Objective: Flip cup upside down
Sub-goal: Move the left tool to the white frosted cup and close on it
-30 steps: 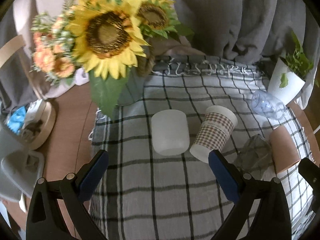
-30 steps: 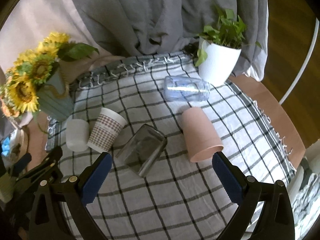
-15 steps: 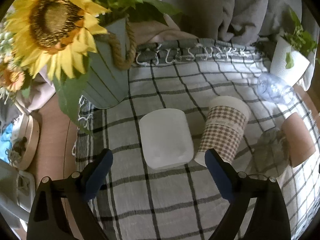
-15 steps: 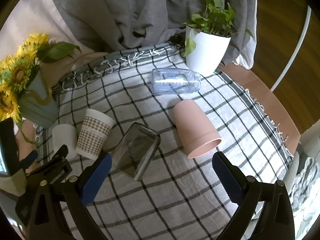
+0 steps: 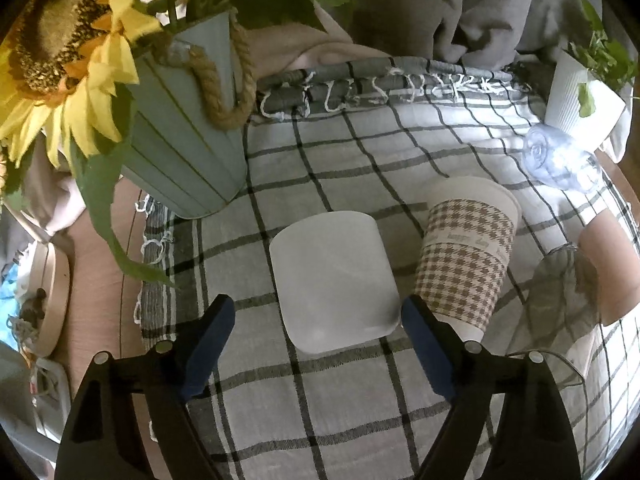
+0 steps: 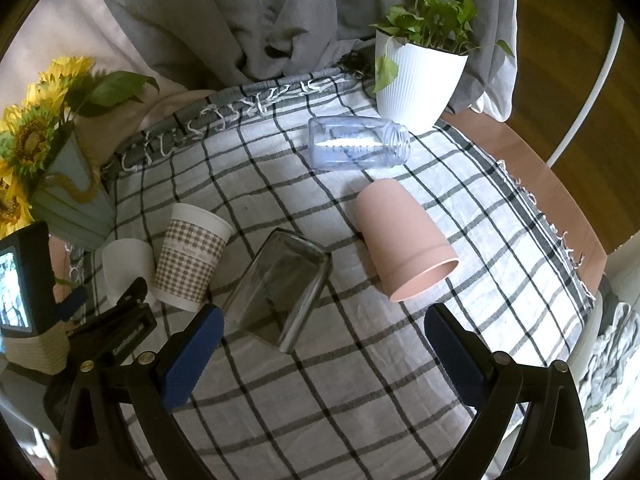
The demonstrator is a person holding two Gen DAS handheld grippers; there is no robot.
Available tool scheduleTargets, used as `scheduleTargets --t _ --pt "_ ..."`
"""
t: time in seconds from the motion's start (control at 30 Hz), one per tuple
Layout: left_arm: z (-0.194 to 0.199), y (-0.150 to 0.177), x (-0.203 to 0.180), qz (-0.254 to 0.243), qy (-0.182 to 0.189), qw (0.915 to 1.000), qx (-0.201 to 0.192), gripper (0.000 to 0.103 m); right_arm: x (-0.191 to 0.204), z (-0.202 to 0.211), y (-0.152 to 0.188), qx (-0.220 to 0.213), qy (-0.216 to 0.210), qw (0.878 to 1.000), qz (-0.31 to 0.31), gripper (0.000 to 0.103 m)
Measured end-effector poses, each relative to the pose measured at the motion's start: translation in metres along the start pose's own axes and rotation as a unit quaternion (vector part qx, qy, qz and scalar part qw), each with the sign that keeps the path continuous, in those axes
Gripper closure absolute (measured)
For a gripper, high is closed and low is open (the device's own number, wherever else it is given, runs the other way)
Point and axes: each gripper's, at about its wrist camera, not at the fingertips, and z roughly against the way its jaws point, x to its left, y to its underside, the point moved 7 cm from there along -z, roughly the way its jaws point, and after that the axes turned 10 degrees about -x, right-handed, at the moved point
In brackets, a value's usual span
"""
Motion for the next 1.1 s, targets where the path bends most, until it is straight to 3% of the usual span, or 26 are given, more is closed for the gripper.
scheduleTargets --t 0.57,0.87,0.97,1.1 --pt "-0.016 -0.003 0.001 0.019 0.019 0.9996 0.009 0.017 0.008 -0.008 0.004 0.014 0.003 1.0 0.002 0.002" --pt "-0.029 -0.005 0.001 0.036 0.017 0.9987 0.031 0.018 0.008 -0.017 0.009 0.031 0.006 1.0 -0.002 0.002" --pt "-0.031 -0.003 -0.001 0.035 0.023 0.9985 0.035 0.028 0.009 -0.019 0.009 0.034 0.006 0.999 -0.002 0.002" --pt "-0.03 -0.003 -0.002 0.032 0.024 0.9986 0.033 0.03 0.01 -0.02 0.009 0.035 0.006 0.999 -0.001 0.002"
